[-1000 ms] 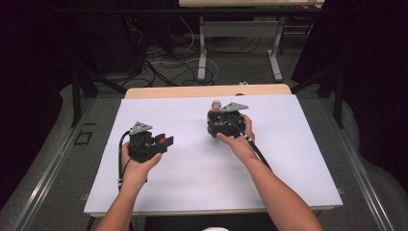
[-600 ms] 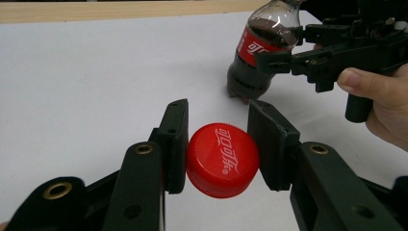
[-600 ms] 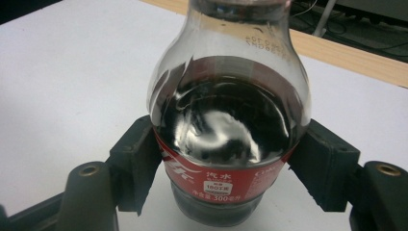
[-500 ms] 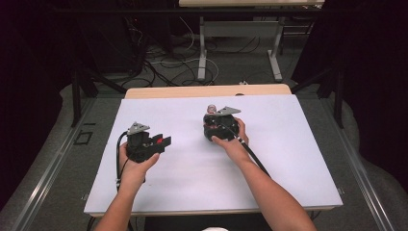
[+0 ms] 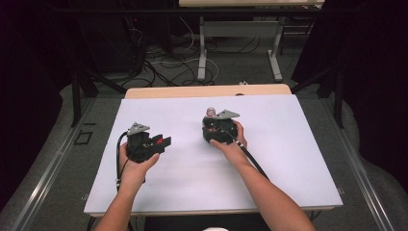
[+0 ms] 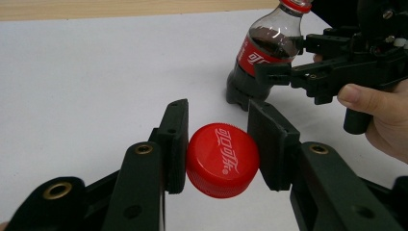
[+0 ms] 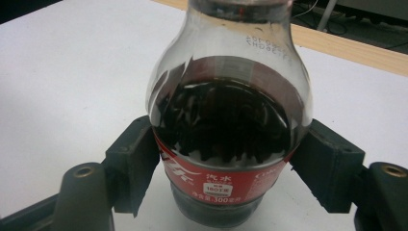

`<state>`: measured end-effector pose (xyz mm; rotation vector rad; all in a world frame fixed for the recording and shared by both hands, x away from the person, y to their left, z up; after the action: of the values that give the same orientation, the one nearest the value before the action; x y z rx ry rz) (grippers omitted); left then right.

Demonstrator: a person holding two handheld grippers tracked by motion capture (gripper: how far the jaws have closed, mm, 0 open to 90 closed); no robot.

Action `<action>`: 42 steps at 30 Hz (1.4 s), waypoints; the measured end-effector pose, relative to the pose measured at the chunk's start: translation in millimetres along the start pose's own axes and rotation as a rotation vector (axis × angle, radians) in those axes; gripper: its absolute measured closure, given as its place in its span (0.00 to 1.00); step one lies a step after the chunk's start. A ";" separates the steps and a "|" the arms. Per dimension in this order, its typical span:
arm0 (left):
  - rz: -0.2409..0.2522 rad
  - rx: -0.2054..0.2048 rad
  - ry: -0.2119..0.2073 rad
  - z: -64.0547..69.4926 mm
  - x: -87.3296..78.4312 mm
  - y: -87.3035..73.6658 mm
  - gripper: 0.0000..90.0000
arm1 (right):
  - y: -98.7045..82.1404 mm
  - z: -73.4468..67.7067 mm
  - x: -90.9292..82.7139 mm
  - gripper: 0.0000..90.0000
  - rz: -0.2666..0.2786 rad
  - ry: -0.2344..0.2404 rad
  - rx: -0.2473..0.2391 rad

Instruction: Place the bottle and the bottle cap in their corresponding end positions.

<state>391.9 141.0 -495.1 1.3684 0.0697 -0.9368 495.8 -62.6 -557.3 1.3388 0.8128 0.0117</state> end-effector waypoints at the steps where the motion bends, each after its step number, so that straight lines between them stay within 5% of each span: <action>1: -0.001 0.006 0.000 -0.5 -0.2 0.0 0.68 | 0.2 -0.1 0.4 0.30 0.001 -0.001 -0.001; 21: -0.039 0.011 0.001 -0.1 13.3 -8.2 0.68 | -26.6 13.2 -22.3 0.00 -0.066 -0.007 0.051; 30: -0.065 0.023 -0.005 3.8 21.8 -14.1 0.68 | -38.7 13.3 -48.6 0.00 -0.124 -0.034 0.004; 42: -0.119 0.129 -0.081 33.4 48.5 -28.9 0.68 | -63.3 19.5 -90.0 0.00 -0.134 -0.023 0.006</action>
<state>390.6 89.7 -536.1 1.4557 0.0302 -1.1109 412.7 -136.8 -565.3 1.2854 0.8821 -0.1115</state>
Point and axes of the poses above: each handheld gripper's, and its own axes: x roughly forward along the jaws, y roughly out of its top, z roughly to its right, the point moved 7 cm from there along x, roughly forward along the jaws, and after that the axes turned 1 degree about -y, right-handed, at the moved point
